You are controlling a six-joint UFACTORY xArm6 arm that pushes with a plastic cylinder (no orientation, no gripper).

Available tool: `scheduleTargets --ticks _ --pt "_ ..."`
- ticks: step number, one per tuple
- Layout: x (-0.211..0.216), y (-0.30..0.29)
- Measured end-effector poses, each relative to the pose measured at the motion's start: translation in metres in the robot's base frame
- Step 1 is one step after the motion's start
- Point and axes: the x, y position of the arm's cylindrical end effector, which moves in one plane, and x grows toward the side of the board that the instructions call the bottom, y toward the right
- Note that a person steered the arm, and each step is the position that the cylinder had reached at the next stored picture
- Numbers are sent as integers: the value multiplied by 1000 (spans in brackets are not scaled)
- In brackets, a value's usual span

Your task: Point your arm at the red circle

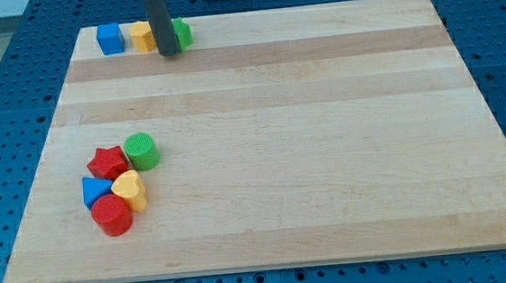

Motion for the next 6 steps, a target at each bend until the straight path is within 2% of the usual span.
scheduleTargets --ticks 2,3,6 --pt "51 -18" --pt "69 -65" --pt "188 -148"
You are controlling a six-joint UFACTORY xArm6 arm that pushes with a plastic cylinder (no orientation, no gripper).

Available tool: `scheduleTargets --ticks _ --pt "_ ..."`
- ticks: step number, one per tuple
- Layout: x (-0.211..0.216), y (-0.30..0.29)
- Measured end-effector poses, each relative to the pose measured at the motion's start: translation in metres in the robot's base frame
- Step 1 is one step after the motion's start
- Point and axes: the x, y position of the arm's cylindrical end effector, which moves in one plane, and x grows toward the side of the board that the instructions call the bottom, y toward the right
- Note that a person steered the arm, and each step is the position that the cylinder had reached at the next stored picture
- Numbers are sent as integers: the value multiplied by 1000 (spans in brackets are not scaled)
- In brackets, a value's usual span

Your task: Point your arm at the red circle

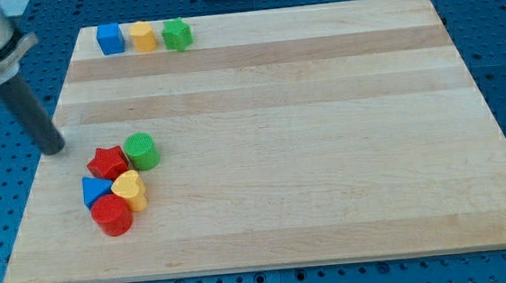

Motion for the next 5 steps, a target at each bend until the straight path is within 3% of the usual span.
scheduleTargets --ticks 2,3,5 --pt "92 13" --pt "112 48" --pt "112 101"
